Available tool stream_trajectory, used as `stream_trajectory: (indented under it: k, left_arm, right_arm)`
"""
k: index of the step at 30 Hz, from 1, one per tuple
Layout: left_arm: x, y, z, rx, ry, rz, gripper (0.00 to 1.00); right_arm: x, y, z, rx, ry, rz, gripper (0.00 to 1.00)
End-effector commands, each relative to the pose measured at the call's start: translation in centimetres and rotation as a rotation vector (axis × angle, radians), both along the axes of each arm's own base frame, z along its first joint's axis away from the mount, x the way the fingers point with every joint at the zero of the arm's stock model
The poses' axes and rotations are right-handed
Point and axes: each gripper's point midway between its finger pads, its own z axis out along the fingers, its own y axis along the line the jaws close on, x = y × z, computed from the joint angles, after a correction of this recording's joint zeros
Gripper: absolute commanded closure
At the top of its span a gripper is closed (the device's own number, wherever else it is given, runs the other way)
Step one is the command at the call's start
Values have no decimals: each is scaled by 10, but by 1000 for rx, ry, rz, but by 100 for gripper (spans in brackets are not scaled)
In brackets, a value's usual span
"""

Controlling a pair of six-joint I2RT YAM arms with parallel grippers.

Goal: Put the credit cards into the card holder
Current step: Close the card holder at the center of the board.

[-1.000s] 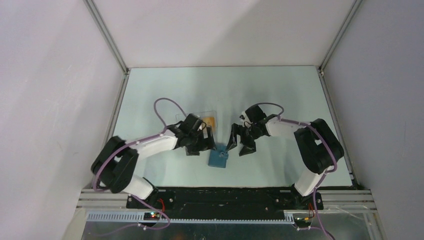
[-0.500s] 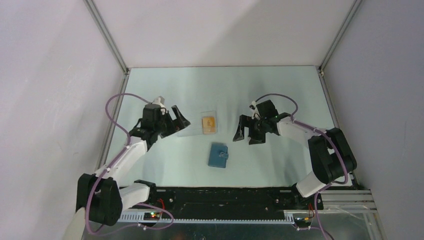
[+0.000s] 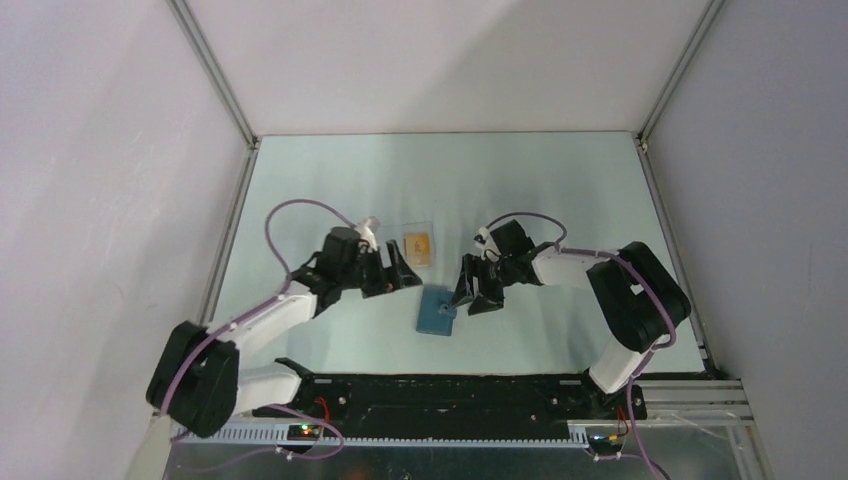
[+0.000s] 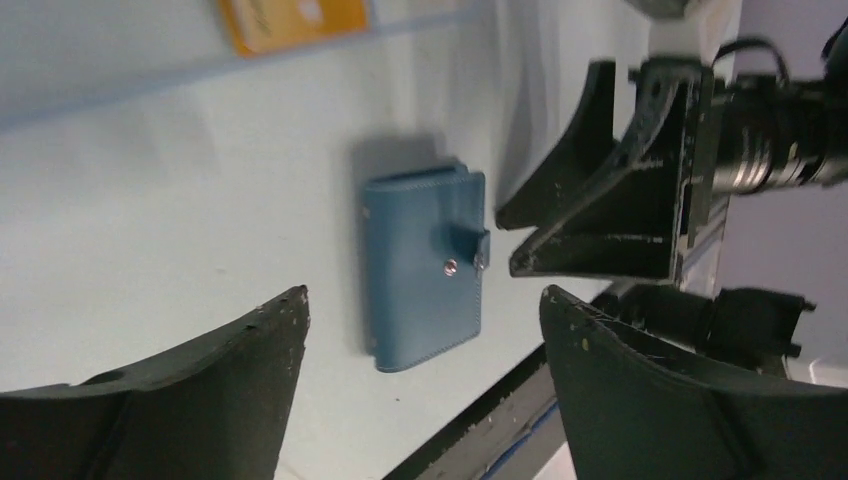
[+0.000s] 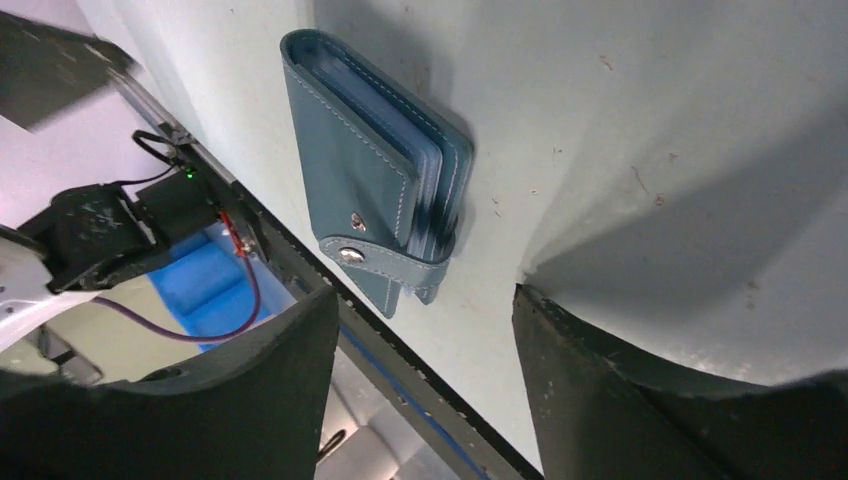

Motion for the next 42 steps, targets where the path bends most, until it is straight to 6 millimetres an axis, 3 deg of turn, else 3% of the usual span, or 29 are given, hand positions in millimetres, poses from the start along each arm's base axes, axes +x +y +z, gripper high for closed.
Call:
stream_trajectory:
  k: [1, 2, 5, 10, 19, 25, 33, 37, 42]
  left_arm:
    - [-15, -47, -7, -71, 35, -89, 14]
    - [-17, -53, -13, -72, 61, -94, 16]
    - [-20, -78, -6, -103, 58, -156, 31]
    - [-21, -94, -15, -96, 102, -207, 50]
    - [-27, -98, -41, -62, 176, -236, 63]
    - [-22, -103, -40, -55, 171, -243, 72]
    - [-28, -101, -43, -8, 190, -268, 81]
    - [-31, -94, -47, 74, 204, -267, 72]
    - [-28, -92, -40, 106, 187, -272, 70]
  right_arm:
    - [-10, 5, -16, 13, 66, -15, 34]
    - [-10, 5, -17, 15, 68, -16, 36]
    - [-9, 5, -20, 14, 79, -21, 44]
    - [-9, 4, -24, 4, 88, -25, 55]
    - [-10, 7, -28, 13, 105, -26, 64]
    - [-9, 9, -27, 12, 109, -26, 64]
    - [-9, 12, -25, 13, 111, -23, 64]
    - [-8, 13, -24, 17, 109, -23, 64]
    - [-7, 15, -23, 19, 112, -21, 64]
